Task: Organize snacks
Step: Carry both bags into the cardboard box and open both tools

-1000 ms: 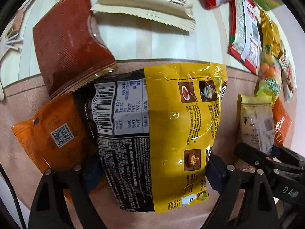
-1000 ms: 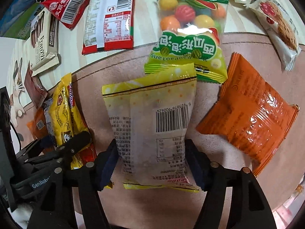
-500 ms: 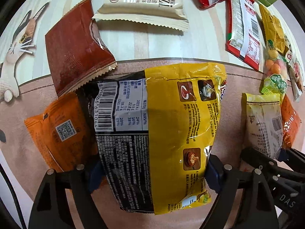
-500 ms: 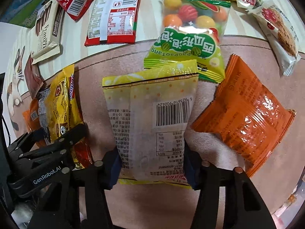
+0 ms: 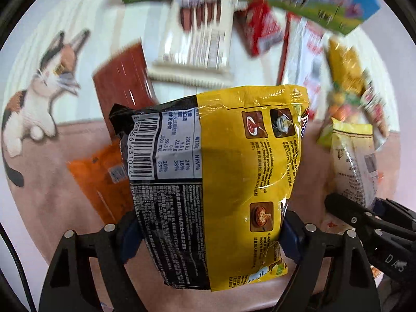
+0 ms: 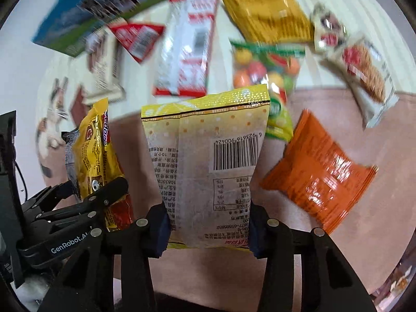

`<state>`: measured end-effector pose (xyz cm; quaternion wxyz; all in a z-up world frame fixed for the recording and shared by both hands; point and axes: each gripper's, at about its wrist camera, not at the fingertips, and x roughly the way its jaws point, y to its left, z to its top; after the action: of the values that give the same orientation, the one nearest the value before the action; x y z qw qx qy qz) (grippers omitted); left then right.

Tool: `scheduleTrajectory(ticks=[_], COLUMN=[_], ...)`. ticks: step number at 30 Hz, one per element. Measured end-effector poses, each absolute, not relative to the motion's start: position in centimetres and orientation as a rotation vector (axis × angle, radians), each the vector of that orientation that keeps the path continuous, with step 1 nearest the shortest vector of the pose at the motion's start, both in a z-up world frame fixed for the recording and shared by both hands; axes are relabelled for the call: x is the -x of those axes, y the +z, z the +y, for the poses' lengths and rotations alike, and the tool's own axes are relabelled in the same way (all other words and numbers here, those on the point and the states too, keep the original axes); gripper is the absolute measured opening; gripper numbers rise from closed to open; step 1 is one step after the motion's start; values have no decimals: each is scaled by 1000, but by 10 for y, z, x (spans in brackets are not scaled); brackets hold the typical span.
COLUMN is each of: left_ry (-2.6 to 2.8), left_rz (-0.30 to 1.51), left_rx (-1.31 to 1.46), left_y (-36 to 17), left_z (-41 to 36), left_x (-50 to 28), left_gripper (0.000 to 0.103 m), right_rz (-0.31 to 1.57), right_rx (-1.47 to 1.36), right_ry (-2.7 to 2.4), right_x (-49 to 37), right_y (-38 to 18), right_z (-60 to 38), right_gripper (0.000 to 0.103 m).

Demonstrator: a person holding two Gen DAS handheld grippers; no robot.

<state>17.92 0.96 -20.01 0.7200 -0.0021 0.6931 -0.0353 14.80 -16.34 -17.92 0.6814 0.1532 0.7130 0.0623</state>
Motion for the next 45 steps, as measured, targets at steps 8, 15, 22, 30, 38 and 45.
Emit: scheduleTrajectory(ticks=[8,15,22,30,38,45], left_ry=[-124,-171,-162,-150,-137,-143], left_rz=[1352,1186,1150,1281,1423,1479], left_rx=[44,78,80,87,17,-43], left_y=[-84,2,31,-27,-93,-124], left_z=[8,-12,-23,-25,-41,-57], left_x=[-214,-267,-341,-442,-511,-535], left_gripper=[85,85,85,85,85,85], right_rz=[1443,1274,1164,1191,1310,1381], right_rx=[-401,-430,-408,-398,-340,-322], right_ry=[229,302,289,226,208,217], right_x=[-176,-220,-304,-405,-490,-519], right_y=[-94,-18,-1,-29,-85,-121], right_z=[-188,-206,-204,-214,-206,-213], right_gripper=[49,49,49,49,49,50])
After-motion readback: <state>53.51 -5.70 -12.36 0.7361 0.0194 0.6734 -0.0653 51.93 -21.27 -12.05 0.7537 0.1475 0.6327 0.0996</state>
